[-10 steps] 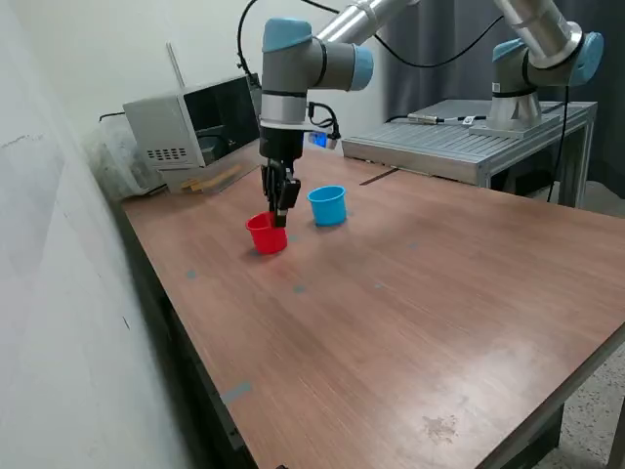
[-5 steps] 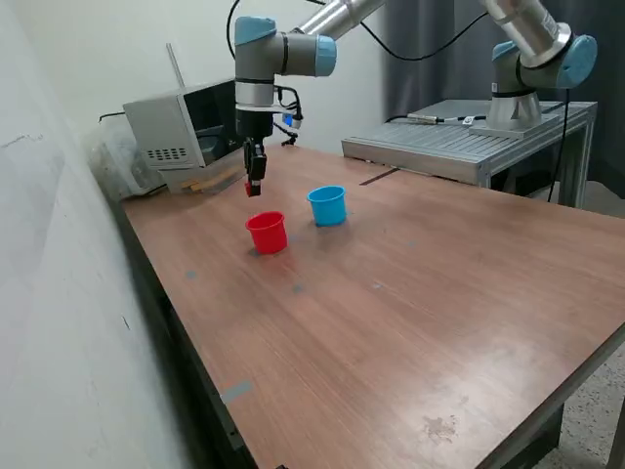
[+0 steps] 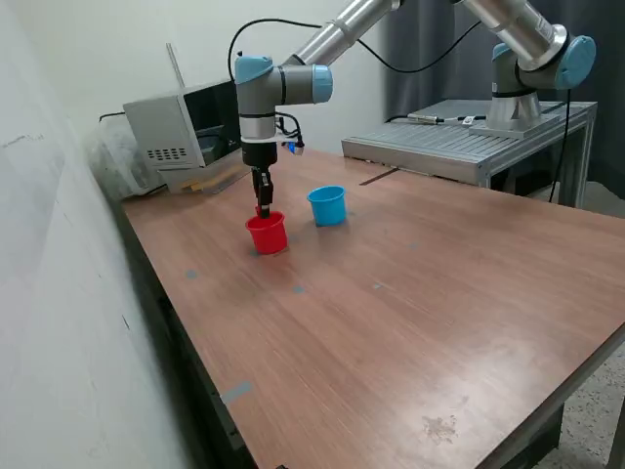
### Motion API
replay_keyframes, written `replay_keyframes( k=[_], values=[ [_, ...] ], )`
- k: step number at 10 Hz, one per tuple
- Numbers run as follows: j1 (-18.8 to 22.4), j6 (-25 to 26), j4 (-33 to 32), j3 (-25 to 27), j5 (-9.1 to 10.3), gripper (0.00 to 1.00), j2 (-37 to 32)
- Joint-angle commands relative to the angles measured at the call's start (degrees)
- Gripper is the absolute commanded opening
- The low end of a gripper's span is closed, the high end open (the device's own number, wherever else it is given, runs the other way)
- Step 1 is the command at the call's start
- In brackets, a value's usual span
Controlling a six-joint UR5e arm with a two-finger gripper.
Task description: Place red objects in the red bin, and blue objects in the blue bin.
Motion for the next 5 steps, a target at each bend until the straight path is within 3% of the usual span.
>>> replay_keyframes(
  k=[1,2,3,5],
  values=[
    [0.0,-0.1,-0.3,-0.1,-0.07,0.0,0.9],
    [0.0,-0.1,-1.0,0.1,-0.07,0.0,0.9],
    [-0.1,-0.1,-1.1,0.2,-0.07,1.0,0.9],
    [-0.6,-0.1,-1.0,0.4,-0.07,1.0,0.8]
  ],
)
